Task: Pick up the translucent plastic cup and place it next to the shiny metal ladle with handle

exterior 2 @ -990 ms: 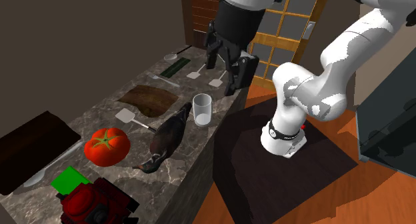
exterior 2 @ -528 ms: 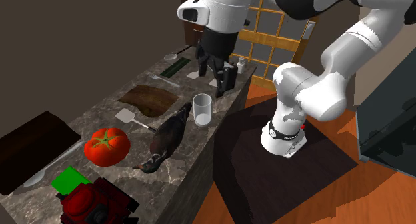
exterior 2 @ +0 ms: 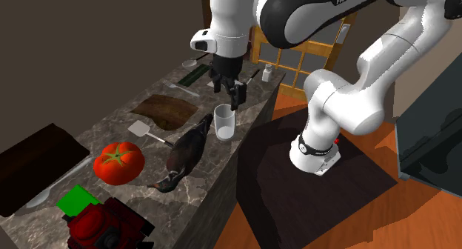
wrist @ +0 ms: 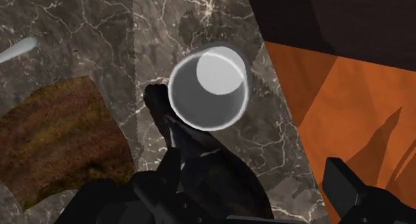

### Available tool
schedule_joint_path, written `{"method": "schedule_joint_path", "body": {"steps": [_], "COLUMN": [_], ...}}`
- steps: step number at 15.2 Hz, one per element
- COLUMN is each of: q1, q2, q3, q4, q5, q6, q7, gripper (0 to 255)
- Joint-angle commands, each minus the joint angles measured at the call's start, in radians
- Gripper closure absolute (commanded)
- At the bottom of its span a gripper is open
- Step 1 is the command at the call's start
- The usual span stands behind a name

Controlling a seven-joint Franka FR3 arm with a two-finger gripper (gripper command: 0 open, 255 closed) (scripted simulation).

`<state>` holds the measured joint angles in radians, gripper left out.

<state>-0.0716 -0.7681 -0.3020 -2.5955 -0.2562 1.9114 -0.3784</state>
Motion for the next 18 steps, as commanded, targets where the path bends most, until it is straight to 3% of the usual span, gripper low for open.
{"method": "schedule_joint_path", "body": {"steps": [1,8,15,18], "q1": [-0.006,-0.011,-0.008,-0.007], "q2": [0.041,0.217,0.278,0.284], "q3": [-0.052,-0.226,-0.260,-0.263], "q4": [-0.014,-0.023,-0.079,-0.083], "q5": [-0.023,-0.076,-0.086,-0.087], "q6": [0.046,0.200,0.316,0.326], "q7": [-0.055,-0.240,-0.244,-0.244], "gripper": [0,0,0,0]}}
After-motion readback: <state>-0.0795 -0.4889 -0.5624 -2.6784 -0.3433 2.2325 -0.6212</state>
